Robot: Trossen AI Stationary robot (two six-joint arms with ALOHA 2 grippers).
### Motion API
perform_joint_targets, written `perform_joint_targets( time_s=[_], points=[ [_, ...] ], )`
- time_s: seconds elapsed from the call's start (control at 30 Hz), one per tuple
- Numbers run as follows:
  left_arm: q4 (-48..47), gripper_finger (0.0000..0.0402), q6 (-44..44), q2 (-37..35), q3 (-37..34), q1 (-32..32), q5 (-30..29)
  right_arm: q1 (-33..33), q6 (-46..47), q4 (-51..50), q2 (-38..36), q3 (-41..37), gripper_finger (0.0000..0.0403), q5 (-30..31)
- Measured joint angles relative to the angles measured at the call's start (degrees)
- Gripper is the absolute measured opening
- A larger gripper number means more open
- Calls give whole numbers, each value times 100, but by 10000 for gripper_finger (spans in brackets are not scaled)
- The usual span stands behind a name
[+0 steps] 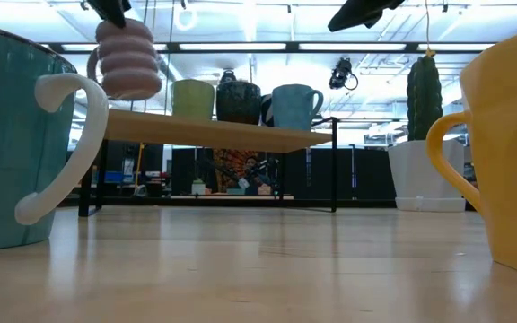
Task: Place coffee mugs
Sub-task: Put the purple mug on the shelf
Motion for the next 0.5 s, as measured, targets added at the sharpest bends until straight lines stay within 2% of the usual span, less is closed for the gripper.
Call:
perform_joint_targets(
  time_s=[0.33,0.5],
  points=[
    [-421,54,1598,-73,0,434,47,0,33,-41,0,0,71,-9],
    [-287,54,2468,-66,0,851,379,0,35,-41,0,0,71,-9]
  ],
)
